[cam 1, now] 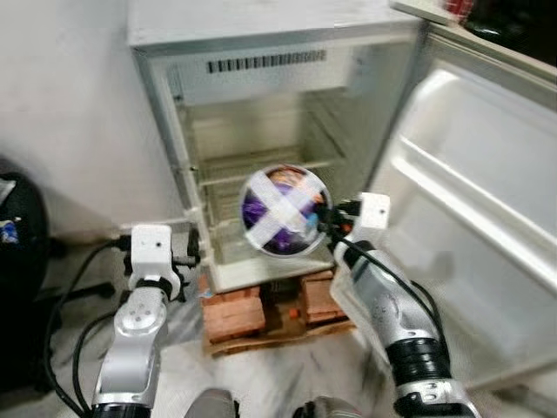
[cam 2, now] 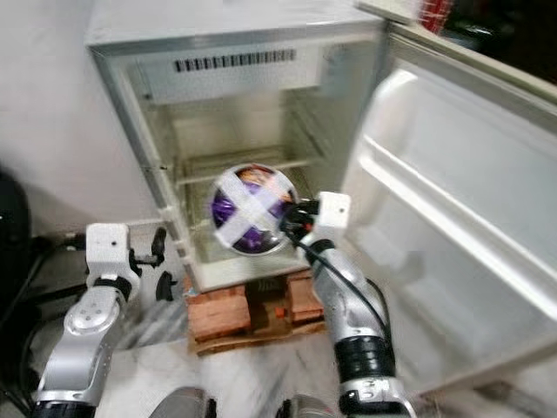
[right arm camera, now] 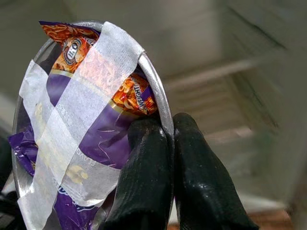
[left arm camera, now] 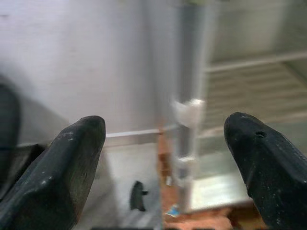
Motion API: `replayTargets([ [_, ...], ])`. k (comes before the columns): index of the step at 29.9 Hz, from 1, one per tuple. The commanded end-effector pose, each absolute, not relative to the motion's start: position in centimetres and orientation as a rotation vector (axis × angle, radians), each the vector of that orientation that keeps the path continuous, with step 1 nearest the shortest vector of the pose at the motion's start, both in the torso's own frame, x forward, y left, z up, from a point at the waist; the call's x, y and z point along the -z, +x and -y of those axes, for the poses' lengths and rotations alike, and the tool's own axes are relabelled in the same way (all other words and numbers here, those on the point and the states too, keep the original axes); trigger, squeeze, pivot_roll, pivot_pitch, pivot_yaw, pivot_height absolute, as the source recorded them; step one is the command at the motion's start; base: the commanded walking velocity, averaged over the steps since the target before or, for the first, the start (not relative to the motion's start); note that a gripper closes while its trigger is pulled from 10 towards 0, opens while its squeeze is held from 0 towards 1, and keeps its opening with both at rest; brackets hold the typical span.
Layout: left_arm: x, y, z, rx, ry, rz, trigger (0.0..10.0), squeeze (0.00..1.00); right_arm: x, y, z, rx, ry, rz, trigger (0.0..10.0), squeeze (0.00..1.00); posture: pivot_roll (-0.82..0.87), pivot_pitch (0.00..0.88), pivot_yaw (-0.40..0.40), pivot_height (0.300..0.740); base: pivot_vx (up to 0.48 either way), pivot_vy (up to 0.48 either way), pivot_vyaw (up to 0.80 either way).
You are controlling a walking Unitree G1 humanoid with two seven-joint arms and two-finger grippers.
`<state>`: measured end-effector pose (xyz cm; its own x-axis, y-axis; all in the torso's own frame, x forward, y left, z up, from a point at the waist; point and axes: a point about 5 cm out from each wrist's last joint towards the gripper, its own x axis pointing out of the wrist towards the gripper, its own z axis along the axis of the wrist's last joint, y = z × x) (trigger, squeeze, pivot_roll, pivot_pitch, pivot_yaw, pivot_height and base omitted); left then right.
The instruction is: Restocking fridge
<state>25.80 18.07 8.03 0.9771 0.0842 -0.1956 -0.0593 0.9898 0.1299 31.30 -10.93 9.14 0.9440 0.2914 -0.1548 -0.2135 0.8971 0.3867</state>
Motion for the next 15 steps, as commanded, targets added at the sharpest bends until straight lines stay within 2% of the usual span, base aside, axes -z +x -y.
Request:
replayTargets([
  [1, -8.00, 25.57, -18.90, -0.104, 0.126, -0.207, 10.0, 0.00, -10.22, 31.58, 9.61, -0.311, 0.383, -0.172, 10.0, 0.00, 0.19, 0.069, -0.037, 0.740, 0.000, 0.000, 0.76],
  [7, -8.49, 25.85, -18.77, -0.095, 0.136, -0.179, 10.0, 0.00, -10.27, 31.73, 9.57, -0.311, 0.381, -0.170, 10.0, 0.00, 0.19, 0.069, -0.037, 0.740, 0.000, 0.000, 0.74],
  [15, -8.26, 25.50, -18.29, -0.056, 0.118, -0.187, 10.0, 0.00, -9.82, 31.69, 10.30, -0.263, 0.364, -0.177, 10.0, 0.00, 0.19, 0.065, -0.042, 0.740, 0.000, 0.000, 0.00],
])
